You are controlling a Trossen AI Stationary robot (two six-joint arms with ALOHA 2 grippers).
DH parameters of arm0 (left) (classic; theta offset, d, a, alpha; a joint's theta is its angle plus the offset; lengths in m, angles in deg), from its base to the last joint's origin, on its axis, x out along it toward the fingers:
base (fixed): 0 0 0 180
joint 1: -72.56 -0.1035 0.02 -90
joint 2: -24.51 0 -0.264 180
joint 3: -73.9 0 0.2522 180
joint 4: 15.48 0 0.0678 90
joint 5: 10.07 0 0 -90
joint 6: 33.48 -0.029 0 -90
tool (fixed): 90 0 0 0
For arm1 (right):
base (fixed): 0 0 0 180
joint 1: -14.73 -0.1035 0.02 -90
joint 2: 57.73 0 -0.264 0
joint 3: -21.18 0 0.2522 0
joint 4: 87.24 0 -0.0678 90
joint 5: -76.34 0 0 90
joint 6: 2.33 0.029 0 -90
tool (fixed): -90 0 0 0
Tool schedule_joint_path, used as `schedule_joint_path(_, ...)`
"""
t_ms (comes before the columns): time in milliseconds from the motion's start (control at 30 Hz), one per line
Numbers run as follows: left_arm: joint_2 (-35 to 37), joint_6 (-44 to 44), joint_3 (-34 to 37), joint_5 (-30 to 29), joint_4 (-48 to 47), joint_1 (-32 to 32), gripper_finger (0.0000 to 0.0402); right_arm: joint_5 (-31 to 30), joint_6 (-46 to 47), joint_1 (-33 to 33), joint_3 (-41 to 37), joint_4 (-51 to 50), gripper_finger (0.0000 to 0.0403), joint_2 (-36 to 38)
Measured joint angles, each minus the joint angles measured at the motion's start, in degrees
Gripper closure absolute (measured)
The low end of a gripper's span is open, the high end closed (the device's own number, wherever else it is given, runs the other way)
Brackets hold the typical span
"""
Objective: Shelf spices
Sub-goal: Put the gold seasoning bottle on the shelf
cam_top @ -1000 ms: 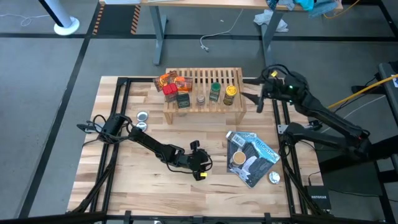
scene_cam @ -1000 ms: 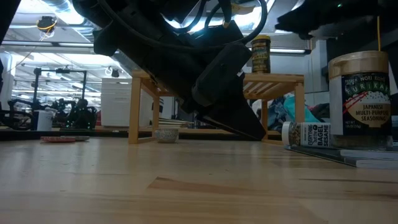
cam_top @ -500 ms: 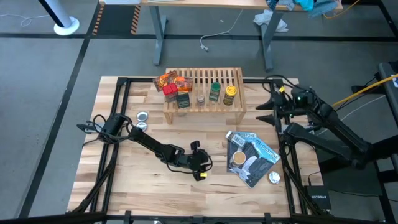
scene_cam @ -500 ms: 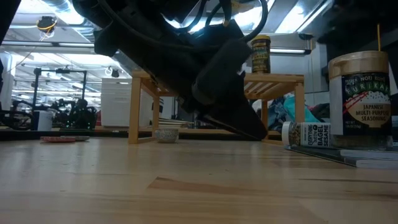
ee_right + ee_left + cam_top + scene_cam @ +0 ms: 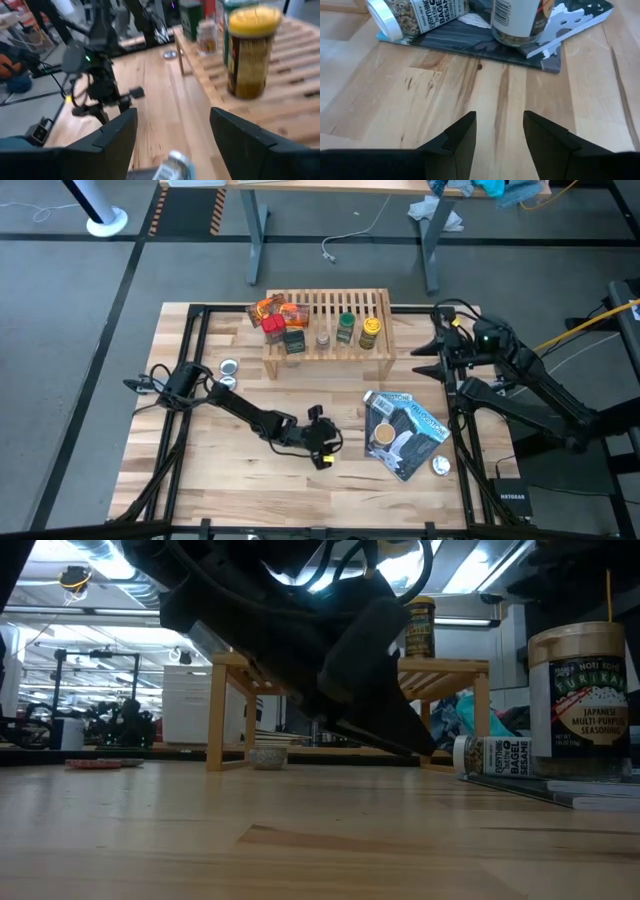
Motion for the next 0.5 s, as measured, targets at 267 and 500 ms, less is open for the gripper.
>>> schedule_joint_path(267,0.0,0.1,0.0,0.0,0.1,-0.9,0.0245,1.5,2.0,0.0,5.2,4.2,0.0146,-0.9)
schedule_joint_path(500,0.0,0.0,0.0,0.0,0.1,-1.1,0.0245,2.9,2.3,0.0,12.8,3.9,0.0146,-3.4)
